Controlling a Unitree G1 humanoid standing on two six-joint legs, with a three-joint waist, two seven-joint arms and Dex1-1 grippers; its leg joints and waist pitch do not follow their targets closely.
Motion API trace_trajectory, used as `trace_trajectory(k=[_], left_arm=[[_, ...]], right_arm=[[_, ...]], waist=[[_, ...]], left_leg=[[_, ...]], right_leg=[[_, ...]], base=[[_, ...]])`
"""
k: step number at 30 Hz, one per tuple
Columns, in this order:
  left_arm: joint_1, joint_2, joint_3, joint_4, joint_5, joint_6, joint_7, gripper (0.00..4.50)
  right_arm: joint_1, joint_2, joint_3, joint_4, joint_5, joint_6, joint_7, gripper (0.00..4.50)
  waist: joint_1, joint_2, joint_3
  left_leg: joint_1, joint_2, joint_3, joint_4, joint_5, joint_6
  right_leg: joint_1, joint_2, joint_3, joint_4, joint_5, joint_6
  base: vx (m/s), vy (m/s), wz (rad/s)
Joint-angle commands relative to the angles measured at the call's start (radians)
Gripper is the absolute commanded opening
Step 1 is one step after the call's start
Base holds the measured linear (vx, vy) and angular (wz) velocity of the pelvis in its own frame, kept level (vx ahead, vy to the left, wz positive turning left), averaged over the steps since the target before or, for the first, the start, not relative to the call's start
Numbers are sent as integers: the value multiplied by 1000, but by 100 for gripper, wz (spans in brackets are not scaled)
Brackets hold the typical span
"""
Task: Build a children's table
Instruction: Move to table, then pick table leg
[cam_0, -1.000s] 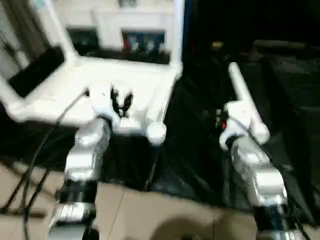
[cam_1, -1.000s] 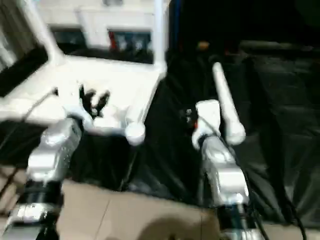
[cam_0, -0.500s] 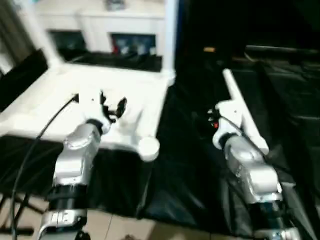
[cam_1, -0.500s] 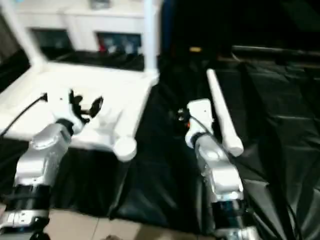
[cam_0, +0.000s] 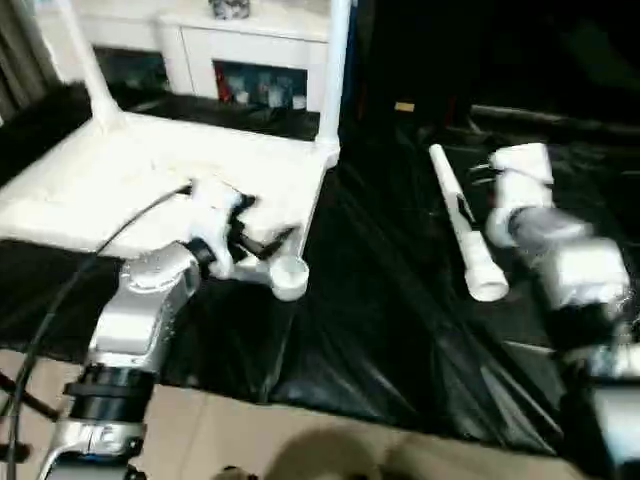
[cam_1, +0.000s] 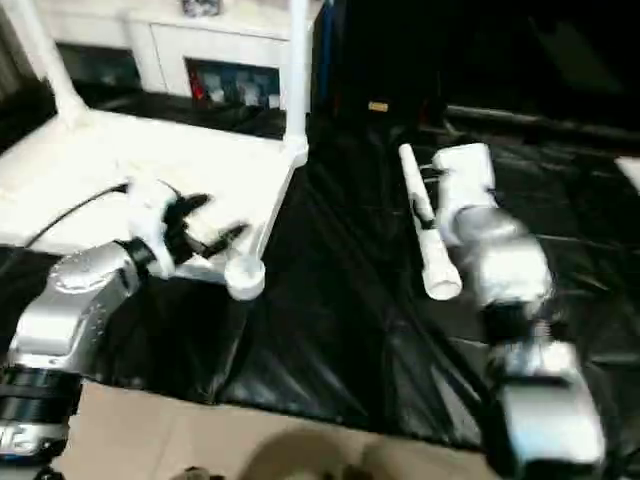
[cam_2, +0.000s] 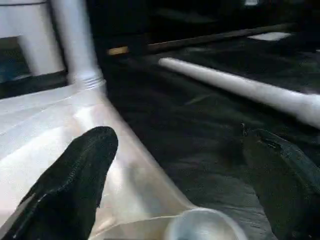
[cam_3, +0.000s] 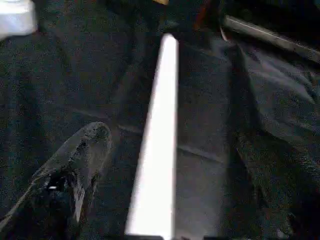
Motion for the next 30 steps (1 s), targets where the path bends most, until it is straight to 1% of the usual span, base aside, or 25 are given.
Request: trace_trajectory(k=[1, 2, 4, 5, 6, 8, 10, 11, 12, 14, 16, 17, 18, 19, 20, 21, 22, 23, 24, 25, 26, 27, 28, 29, 30], left_arm=[[-18, 6, -20, -25, -11, -24, -41, 443], [-27, 9, -28, -22, -17, -39, -58, 443], [-41, 16, -43, -20, -38, -29, -95, 443], [-55, 24, -60, -24, -51, -8, -132, 443], [-58, 27, -65, -25, -50, -9, -140, 443], [-71, 35, -80, -28, -53, 16, -167, 443], [-73, 35, -80, -32, -57, 24, -177, 443], [-70, 38, -79, -40, -62, 27, -186, 443], [-65, 43, -78, -51, -66, 33, -194, 443], [-55, 56, -84, -76, -81, 58, -216, 443], [-44, 78, -98, -105, -98, 96, -243, 443], [-38, 90, -104, -120, -109, 112, -258, 443], [-37, 94, -106, -124, -114, 117, -264, 443], [-36, 115, -119, -146, -122, 140, -291, 443], [-36, 123, -124, -154, -123, 148, -302, 443], [-37, 131, -127, -161, -123, 157, -310, 443], [-37, 131, -127, -161, -123, 157, -310, 443], [-34, 144, -126, -177, -125, 176, -321, 443], [-33, 148, -125, -184, -127, 182, -324, 443], [-30, 156, -122, -195, -129, 195, -325, 443], [-25, 170, -122, -212, -136, 213, -328, 443], [-24, 176, -122, -220, -139, 220, -330, 443], [-24, 176, -122, -220, -139, 220, -330, 450], [-21, 192, -126, -235, -146, 233, -341, 450], [-18, 203, -127, -244, -151, 240, -351, 450]], right_arm=[[-23, -17, -2, 86, -12, -20, 13, 450], [-46, -21, -4, 138, -16, -24, 29, 450], [-80, -24, -3, 220, -23, -49, 62, 450], [-111, -26, 0, 304, -28, -88, 84, 450], [-125, -27, 3, 337, -28, -107, 86, 450], [-163, -21, -20, 437, -2, -153, 110, 450], [-172, -20, -23, 466, -2, -171, 116, 450], [-181, -18, -24, 494, -5, -189, 121, 450], [-189, -15, -29, 519, -3, -207, 125, 450], [-194, -10, -35, 544, -1, -212, 124, 450], [-198, -6, -34, 574, -12, -219, 119, 450], [-202, -3, -37, 591, -13, -221, 119, 450], [-205, -3, -39, 600, -11, -222, 120, 450], [-212, 2, -44, 630, -7, -218, 115, 450], [-215, 3, -46, 643, -6, -218, 111, 450], [-217, 6, -51, 652, -2, -214, 109, 450], [-217, 6, -51, 652, -2, -214, 109, 450], [-222, 11, -63, 668, 7, -210, 104, 450], [-223, 14, -70, 675, 11, -207, 102, 450], [-224, 17, -75, 682, 12, -204, 99, 450], [-227, 19, -83, 692, 17, -190, 91, 450], [-229, 20, -89, 697, 22, -181, 88, 450], [-229, 20, -89, 697, 22, -181, 88, 422], [-233, 18, -102, 704, 32, -158, 76, 415], [-236, 18, -106, 708, 36, -145, 68, 409]], waist=[[-4, -6, -68], [0, -5, -70], [1, -10, -70], [4, -12, -72], [6, -6, -73], [12, -2, -73], [11, -4, -72], [16, -1, -76], [21, 2, -79], [30, 0, -82], [37, -1, -83], [43, 0, -90], [46, -2, -94], [54, -10, -98], [62, -5, -99], [64, -7, -99], [68, -6, -97], [78, -6, -92], [80, -5, -90], [84, -3, -86], [86, -2, -85], [89, 1, -81], [90, 1, -79], [91, -5, -77], [92, -6, -77]], left_leg=[[15, 45, -21, -97, -427, -69], [20, 46, -14, -94, -411, -61], [16, 45, -11, -93, -391, -51], [16, 44, -4, -90, -376, -41], [19, 45, -3, -88, -378, -39], [20, 49, 5, -87, -359, -25], [21, 51, 10, -86, -357, -23], [20, 53, 13, -85, -329, -20], [20, 54, 14, -84, -316, -19], [15, 55, 17, -82, -256, -6], [16, 55, 21, -79, -228, 2], [17, 54, 25, -74, -159, 19], [16, 53, 26, -71, -119, 30], [13, 51, 29, -67, -44, 62], [11, 50, 31, -63, 3, 88], [10, 50, 33, -61, 11, 97], [11, 51, 34, -61, 7, 100], [10, 54, 37, -63, -35, 91], [11, 57, 37, -65, -53, 81], [15, 59, 39, -68, -102, 58], [17, 60, 39, -69, -126, 43], [20, 62, 40, -73, -169, 16], [22, 63, 41, -76, -211, -10], [25, 63, 42, -79, -243, -29], [27, 63, 42, -79, -254, -37]], right_leg=[[32, -55, 12, -87, -400, -148], [25, -57, 15, -89, -362, -164], [29, -58, 15, -87, -338, -177], [27, -61, 14, -87, -349, -183], [25, -63, 13, -86, -346, -190], [25, -66, 9, -85, -317, -208], [22, -63, 9, -85, -306, -217], [26, -62, 8, -79, -261, -232], [28, -64, 8, -76, -244, -238], [33, -62, 7, -66, -174, -260], [34, -61, 7, -63, -138, -270], [39, -59, 7, -50, -41, -297], [42, -58, 6, -44, 9, -307], [45, -55, 6, -34, 97, -326], [44, -55, 6, -30, 148, -341], [42, -53, 6, -28, 157, -346], [40, -53, 6, -28, 151, -347], [39, -54, 5, -33, 87, -337], [38, -55, 6, -33, 59, -332], [33, -55, 5, -40, -9, -319], [31, -55, 6, -42, -39, -313], [26, -54, 5, -47, -99, -298], [24, -52, 5, -51, -151, -278], [20, -52, 5, -54, -195, -258], [18, -53, 6, -55, -210, -249]], base=[[-32, 55, -14], [-32, 55, -14], [0, 0, 0], [0, 0, 0], [0, 0, 0], [0, 0, 0], [0, 0, 0], [0, 0, 0], [0, 0, 0], [0, 0, 0], [65, -27, -2], [69, -28, -2], [61, -24, -2], [0, 0, 0], [0, 0, 0], [0, 0, 0], [0, 0, 0], [0, 0, 0], [0, 0, 0], [0, 0, 0], [0, 0, 0], [0, 0, 0], [0, 0, 0], [0, 0, 0], [0, 0, 0]])
